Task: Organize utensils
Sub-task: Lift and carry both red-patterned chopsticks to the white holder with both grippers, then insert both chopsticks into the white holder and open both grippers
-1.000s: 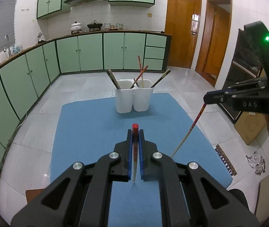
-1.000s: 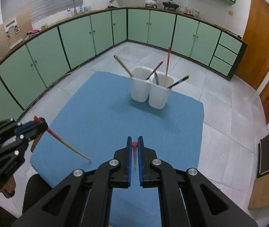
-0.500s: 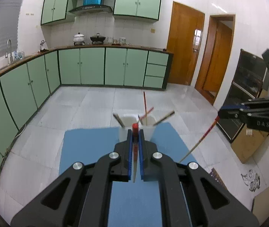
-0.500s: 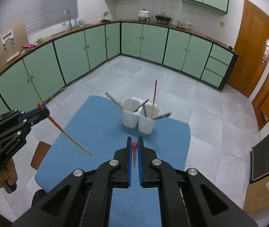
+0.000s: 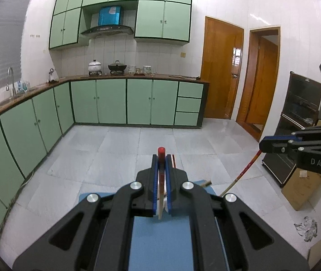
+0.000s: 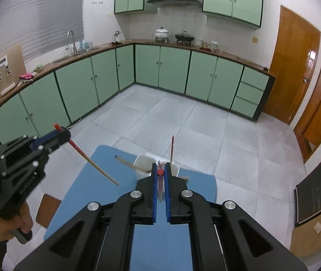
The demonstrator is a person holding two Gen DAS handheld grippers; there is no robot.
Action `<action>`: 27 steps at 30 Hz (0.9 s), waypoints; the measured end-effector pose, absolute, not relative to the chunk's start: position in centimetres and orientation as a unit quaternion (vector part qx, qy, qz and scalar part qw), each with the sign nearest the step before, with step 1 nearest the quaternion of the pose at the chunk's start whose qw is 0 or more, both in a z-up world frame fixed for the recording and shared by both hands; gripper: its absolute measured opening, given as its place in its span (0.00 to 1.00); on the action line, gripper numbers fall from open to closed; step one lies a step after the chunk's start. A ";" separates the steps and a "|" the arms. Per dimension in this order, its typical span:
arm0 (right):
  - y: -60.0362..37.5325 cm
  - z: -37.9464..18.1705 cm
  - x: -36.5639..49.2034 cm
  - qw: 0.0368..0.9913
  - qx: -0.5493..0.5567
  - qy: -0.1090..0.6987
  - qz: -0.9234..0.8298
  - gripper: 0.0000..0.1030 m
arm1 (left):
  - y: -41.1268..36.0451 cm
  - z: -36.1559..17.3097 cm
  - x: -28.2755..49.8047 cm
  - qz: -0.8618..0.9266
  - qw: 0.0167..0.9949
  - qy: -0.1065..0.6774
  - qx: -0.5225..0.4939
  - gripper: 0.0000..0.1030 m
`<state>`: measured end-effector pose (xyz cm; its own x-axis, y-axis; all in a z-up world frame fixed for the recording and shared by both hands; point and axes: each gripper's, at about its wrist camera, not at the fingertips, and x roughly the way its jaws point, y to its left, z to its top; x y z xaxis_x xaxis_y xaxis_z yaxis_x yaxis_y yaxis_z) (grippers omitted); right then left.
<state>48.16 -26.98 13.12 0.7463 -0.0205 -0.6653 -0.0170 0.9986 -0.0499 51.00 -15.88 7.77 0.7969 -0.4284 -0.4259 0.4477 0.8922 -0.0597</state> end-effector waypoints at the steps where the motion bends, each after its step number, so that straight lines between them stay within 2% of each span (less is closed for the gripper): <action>1: -27.2 13.4 49.0 0.938 -0.025 0.346 -0.006 0.05 | -16.3 7.8 51.7 -0.230 0.948 0.217 0.021 0.05; 13: -31.0 8.9 58.5 0.937 0.015 0.347 -0.033 0.05 | -19.6 3.8 61.6 -0.212 0.949 0.231 0.003 0.05; 27: -33.4 -2.5 65.2 0.912 0.056 0.406 -0.024 0.05 | -20.9 -5.6 68.1 -0.211 0.927 0.309 0.009 0.05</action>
<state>65.17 -33.40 -2.46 0.6695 0.0016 -0.7428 0.0892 0.9926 0.0825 68.05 -20.94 -5.56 0.7198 -0.3864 -0.5767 0.3971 0.9106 -0.1145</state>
